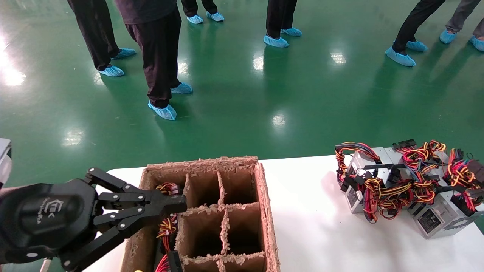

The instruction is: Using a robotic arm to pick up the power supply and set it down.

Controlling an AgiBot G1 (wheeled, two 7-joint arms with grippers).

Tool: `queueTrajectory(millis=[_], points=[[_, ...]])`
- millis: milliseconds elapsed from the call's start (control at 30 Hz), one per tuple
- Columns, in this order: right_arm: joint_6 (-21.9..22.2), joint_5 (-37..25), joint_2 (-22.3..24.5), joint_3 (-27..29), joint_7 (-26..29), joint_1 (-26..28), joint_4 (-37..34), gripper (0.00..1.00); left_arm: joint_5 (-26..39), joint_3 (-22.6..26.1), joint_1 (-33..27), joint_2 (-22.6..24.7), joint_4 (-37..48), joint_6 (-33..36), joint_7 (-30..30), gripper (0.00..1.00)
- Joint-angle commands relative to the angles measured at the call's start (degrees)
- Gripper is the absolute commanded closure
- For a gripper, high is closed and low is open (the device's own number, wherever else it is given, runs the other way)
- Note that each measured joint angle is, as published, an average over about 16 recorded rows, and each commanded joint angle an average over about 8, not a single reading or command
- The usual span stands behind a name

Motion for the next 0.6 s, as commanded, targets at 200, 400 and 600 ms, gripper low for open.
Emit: queueTrajectory(millis=[200,400,600], points=[[0.2,0.4,0.1,0.2,0.6,0.1,2.1,0.00,0.0,0.0,0.0,0.0,0.0,0.0,0.0,1.00],[-0.1,1.1,0.2,0.5,0.3,1.9,3.7,0.00,0.0,0.0,0.0,0.0,0.0,0.0,0.0,1.00],[-1.4,2.0,0.2,0.6,-1.1,4.6,5.2,0.00,0.0,0.0,0.0,0.0,0.0,0.0,0.0,1.00]])
